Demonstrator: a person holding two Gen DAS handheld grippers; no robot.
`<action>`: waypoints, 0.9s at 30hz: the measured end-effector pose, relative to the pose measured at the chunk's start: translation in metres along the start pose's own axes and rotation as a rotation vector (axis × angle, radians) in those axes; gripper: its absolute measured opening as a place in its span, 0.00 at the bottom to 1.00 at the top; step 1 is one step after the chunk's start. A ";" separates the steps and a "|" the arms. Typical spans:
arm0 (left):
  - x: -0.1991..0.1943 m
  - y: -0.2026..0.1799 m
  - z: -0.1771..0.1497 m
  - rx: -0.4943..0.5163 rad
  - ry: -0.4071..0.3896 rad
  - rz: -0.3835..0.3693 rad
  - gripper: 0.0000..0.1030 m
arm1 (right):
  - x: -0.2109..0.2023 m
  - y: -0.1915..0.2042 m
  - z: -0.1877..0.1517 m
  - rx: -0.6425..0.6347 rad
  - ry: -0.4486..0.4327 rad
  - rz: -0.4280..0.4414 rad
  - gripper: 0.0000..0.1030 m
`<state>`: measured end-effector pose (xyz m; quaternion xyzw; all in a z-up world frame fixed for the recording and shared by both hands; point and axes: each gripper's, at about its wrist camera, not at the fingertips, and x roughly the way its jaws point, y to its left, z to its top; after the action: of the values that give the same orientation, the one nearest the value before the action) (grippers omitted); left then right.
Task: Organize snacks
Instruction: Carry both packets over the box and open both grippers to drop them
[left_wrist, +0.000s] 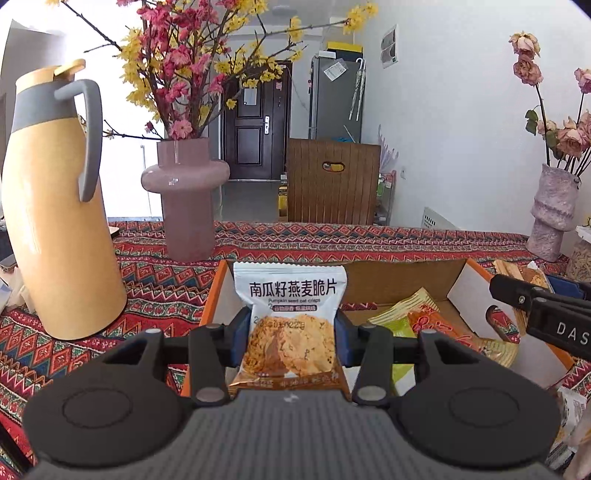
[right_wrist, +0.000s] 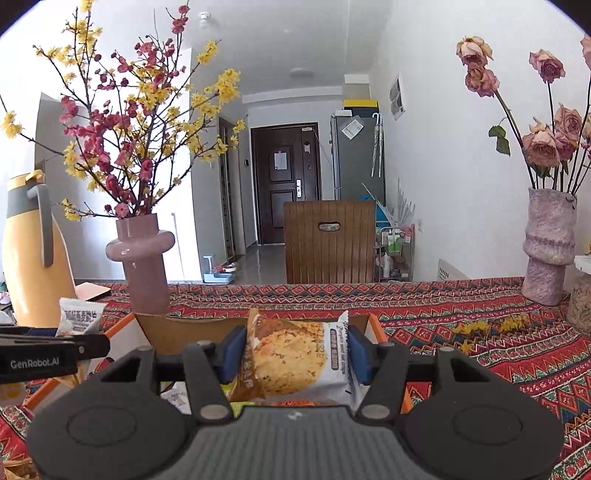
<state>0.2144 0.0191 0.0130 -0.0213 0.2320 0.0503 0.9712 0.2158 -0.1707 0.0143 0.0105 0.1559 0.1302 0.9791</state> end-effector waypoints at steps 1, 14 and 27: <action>0.003 0.001 -0.002 0.000 0.010 -0.002 0.44 | 0.001 0.000 -0.001 -0.002 0.005 0.002 0.55; 0.000 0.000 -0.007 0.007 -0.011 0.017 0.86 | 0.004 0.002 -0.009 0.004 0.029 -0.030 0.95; -0.005 -0.001 -0.009 -0.001 -0.037 0.051 1.00 | 0.005 -0.004 -0.010 0.032 0.034 -0.051 1.00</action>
<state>0.2060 0.0170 0.0077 -0.0151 0.2143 0.0754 0.9737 0.2187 -0.1730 0.0031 0.0200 0.1750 0.1027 0.9790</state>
